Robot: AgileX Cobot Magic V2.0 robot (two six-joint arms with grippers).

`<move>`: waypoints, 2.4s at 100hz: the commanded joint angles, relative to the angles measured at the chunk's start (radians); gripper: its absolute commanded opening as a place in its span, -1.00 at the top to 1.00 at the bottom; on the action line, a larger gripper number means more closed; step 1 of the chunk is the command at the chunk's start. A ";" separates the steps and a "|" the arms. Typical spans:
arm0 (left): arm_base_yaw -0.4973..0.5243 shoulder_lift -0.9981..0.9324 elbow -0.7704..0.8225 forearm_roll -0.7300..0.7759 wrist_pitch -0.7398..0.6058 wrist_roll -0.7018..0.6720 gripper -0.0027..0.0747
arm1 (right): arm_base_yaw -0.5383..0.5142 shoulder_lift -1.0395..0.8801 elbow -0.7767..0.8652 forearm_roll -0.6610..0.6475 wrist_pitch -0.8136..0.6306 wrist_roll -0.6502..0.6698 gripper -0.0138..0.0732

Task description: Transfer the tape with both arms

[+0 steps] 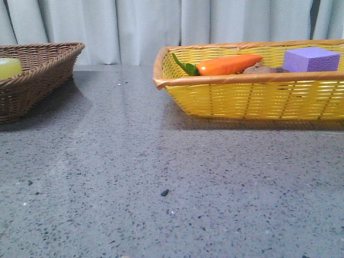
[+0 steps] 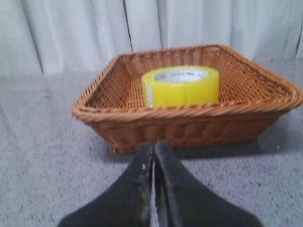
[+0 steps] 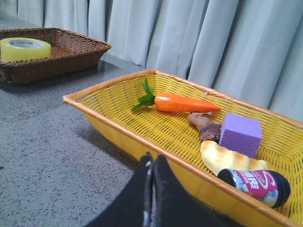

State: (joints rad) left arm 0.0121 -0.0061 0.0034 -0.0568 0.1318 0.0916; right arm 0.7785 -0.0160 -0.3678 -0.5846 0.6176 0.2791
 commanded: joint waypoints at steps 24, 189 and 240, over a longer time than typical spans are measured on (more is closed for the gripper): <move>0.003 -0.030 0.010 0.001 0.131 -0.025 0.98 | -0.004 -0.012 -0.023 -0.035 -0.071 0.001 0.85; 0.003 -0.030 0.009 0.001 0.128 -0.025 0.98 | -0.412 -0.011 0.122 0.358 -0.631 -0.183 0.85; 0.003 -0.030 0.009 0.001 0.128 -0.025 0.98 | -0.861 -0.011 0.375 0.585 -0.780 -0.185 0.85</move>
State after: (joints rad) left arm 0.0121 -0.0061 0.0034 -0.0531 0.3244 0.0780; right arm -0.0743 -0.0160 -0.0123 0.0000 -0.0786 0.1049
